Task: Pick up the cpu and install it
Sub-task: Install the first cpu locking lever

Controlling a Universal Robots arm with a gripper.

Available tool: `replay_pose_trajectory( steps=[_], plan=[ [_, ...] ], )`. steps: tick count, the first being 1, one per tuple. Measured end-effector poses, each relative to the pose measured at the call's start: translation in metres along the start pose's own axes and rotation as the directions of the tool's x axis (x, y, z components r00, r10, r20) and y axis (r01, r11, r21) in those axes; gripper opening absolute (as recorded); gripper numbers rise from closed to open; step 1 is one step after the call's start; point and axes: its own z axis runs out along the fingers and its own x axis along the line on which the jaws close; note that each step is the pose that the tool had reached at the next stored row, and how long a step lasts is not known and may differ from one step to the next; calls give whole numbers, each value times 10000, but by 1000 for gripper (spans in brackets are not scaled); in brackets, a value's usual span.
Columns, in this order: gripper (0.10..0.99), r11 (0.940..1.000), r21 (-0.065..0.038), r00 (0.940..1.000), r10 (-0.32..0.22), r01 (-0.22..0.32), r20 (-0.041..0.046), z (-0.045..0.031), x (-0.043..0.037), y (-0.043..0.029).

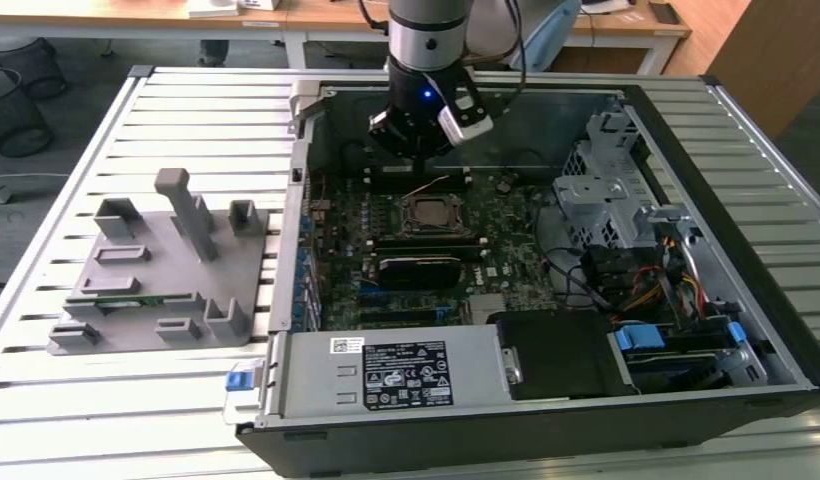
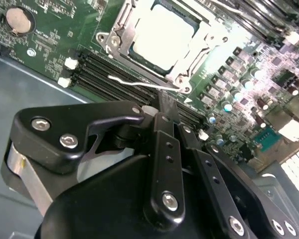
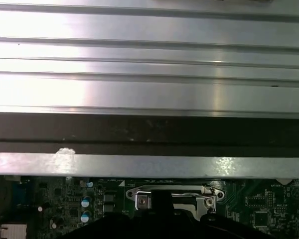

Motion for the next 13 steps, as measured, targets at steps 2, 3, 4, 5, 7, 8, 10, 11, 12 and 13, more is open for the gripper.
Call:
replay_pose_trajectory(
  steps=[2, 3, 4, 5, 7, 8, 10, 11, 12, 13],
  plan=[
    [106, 10000, -1, 10000, -21, 21, -1, 16, -21, 0],
    [106, 10000, -1, 10000, -36, 36, -2, 21, -34, 0],
    [106, 10000, -1, 10000, -48, 48, -3, 26, -46, 1],
    [106, 10000, -1, 10000, -56, 56, -3, 31, -58, 1],
    [106, 10000, -3, 10000, -61, 61, -2, 38, -74, 1],
    [106, 10000, -3, 10000, -60, 60, -2, 42, -81, 1],
    [106, 10000, -2, 10000, -61, 61, -3, 49, -100, 1],
    [106, 10000, -3, 10000, -68, 68, -2, 54, -110, 1],
    [106, 10000, -5, 10000, -85, 85, -2, 59, -118, 1],
    [106, 9999, -6, 9999, -112, 112, -3, 64, -124, 0]
  ],
)
